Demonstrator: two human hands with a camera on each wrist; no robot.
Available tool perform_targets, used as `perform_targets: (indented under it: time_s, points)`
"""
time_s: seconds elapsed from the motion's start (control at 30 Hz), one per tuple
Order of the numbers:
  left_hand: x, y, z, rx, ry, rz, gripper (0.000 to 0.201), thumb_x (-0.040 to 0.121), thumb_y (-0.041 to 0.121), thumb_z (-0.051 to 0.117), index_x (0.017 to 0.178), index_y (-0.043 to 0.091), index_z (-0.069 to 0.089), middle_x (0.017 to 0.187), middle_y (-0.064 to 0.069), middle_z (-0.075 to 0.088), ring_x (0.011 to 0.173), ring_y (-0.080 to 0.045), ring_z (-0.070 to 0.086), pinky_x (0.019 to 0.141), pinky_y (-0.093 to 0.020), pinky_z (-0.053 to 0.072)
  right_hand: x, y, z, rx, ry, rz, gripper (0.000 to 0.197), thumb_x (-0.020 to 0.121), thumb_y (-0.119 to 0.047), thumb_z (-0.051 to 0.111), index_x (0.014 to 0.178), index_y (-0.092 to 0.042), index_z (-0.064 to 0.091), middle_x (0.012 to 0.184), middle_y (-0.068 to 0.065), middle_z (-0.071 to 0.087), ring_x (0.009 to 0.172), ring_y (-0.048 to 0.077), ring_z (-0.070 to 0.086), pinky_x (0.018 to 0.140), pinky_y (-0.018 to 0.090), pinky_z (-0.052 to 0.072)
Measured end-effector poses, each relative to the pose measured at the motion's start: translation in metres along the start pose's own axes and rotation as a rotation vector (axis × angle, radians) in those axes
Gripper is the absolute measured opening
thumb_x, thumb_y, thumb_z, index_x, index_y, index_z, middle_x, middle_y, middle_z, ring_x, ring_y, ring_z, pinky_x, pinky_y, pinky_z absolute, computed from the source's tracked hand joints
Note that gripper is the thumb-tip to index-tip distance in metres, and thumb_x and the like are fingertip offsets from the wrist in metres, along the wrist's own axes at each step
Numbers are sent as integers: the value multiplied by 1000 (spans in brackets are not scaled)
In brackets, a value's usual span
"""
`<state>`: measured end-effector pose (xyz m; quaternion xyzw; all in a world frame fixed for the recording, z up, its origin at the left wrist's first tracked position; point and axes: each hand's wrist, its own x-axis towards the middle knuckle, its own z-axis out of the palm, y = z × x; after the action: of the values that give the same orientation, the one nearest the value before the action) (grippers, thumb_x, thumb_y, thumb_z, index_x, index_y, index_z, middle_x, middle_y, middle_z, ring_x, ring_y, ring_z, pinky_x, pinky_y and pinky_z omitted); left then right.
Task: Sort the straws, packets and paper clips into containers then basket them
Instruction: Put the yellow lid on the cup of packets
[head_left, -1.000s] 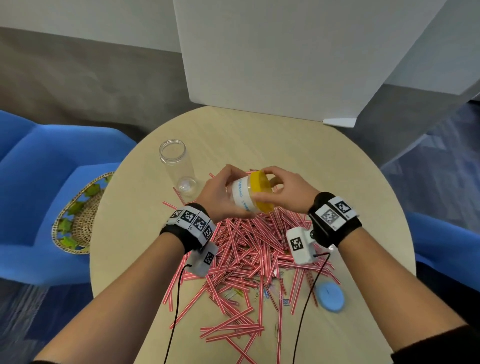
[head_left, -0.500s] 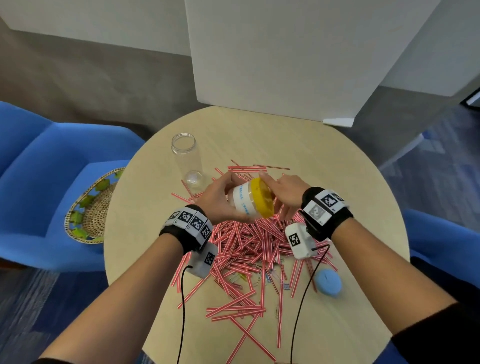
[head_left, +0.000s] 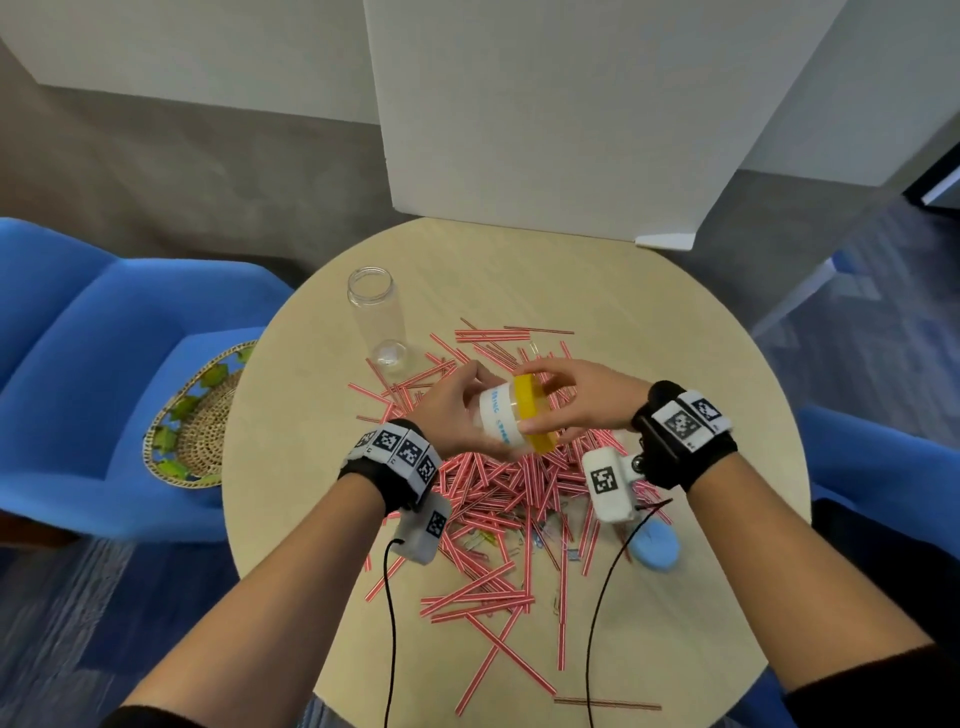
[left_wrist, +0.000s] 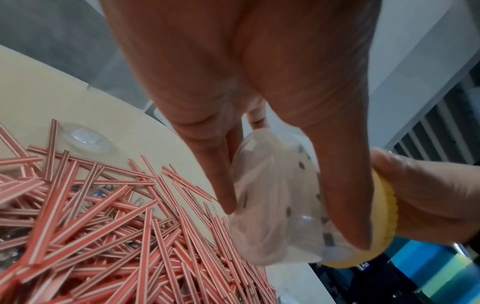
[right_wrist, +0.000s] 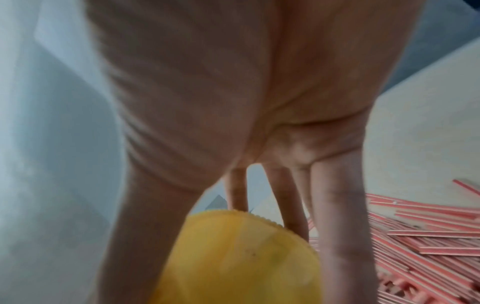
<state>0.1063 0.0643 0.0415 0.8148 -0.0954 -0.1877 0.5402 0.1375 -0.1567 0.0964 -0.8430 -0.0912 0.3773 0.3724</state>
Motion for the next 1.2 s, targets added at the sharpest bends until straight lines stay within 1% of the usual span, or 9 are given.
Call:
perform_targets:
  time_s: [0.13,0.23,0.47,0.6,0.77,0.97,1.07,1.13,1.2]
  points:
    - [-6,4,0,11,-45,1,72,46,24,98,101,24,52,104,2,69,91,-14,69,70,-35,61,-4,11,12,15,42,-13,90,62,-59,82,140,-36,45,121,0,57,103,21,64,71,42,62]
    - [-11,3,6,21,-72,-7,72,44,28,97,101,27,52,104,4,69,91,-15,69,70,-39,62,-7,26,19,-57,47,-31,93,59,-75,71,141,-38,45,124,-3,60,112,15,60,88,44,58]
    - [-13,-3,18,17,-96,-17,76,42,34,97,102,22,51,104,0,67,92,-17,69,70,-41,61,-9,45,30,84,36,-4,77,73,-60,72,140,-32,46,119,5,62,98,20,70,77,41,62]
    - [-11,-1,18,-57,-42,2,74,45,32,98,102,24,50,102,-3,68,89,-20,70,69,-44,61,-14,42,31,92,113,-115,80,71,-55,79,140,-40,41,122,-6,55,115,15,56,84,41,60]
    - [-9,-4,16,-52,-15,11,75,42,33,98,99,27,51,101,-3,68,91,-22,70,69,-48,60,-13,39,36,118,188,-137,77,73,-54,77,140,-36,44,114,-17,54,112,13,58,77,41,62]
    - [-5,8,16,139,111,73,76,41,35,97,102,26,53,103,8,64,93,-12,65,74,-38,59,-5,35,56,396,314,-4,80,71,-73,59,139,-30,50,109,11,67,69,30,74,65,46,62]
    - [-3,7,15,138,101,70,75,41,37,97,100,28,52,103,9,64,92,-11,65,74,-38,60,-3,29,48,318,235,97,91,67,-82,52,137,-23,50,106,9,68,71,28,75,69,47,62]
    - [-1,8,18,160,95,63,75,42,35,97,100,27,52,103,11,63,94,-11,64,76,-34,58,-2,21,38,171,138,242,105,65,-94,31,133,-17,54,105,14,71,75,28,75,71,42,62]
    - [1,11,19,167,84,61,74,43,32,97,101,25,51,104,11,62,95,-10,63,76,-29,56,0,16,25,67,48,277,122,56,-102,25,146,-20,41,130,17,61,100,31,69,77,44,60]
